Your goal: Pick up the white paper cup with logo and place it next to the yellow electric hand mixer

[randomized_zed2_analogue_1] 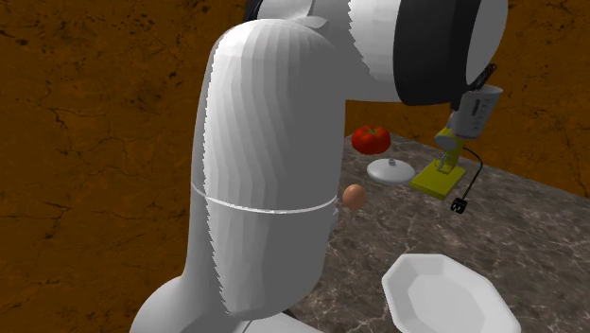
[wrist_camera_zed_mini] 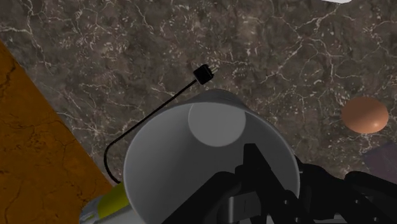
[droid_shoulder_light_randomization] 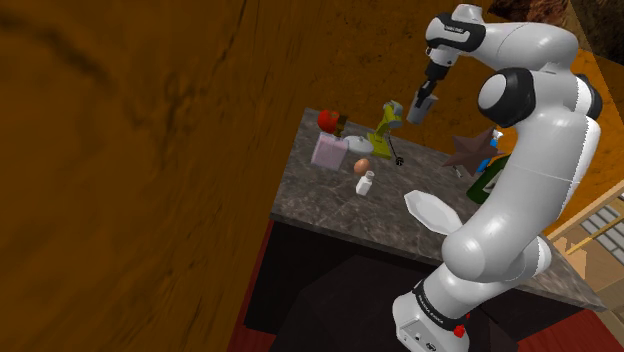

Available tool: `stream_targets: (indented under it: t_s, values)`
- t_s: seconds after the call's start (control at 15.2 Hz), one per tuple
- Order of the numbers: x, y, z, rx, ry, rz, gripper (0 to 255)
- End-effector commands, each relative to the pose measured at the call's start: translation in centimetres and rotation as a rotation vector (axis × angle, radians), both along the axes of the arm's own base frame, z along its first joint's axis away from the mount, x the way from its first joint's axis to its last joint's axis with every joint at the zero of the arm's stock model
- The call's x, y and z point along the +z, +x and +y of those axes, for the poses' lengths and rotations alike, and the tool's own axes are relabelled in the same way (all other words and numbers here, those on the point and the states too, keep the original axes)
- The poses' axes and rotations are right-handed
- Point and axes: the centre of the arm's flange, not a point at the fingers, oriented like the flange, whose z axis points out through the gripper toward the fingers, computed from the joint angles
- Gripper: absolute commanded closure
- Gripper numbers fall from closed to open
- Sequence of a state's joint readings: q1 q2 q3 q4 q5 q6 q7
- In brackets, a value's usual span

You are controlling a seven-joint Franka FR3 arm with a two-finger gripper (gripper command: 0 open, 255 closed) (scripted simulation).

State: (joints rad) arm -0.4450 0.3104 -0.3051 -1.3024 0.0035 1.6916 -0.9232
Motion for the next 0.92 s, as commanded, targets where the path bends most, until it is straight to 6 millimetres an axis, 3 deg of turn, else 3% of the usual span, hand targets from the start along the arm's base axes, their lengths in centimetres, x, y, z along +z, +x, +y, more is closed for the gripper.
stream_targets:
  t_s: [0.0, 0.86]
  values:
    - [-1.0, 0.0, -0.1, 0.0, -0.001, -0.001, 255]
    - [-7.9, 0.0, -0.1, 0.0, -0.001, -0.001, 255]
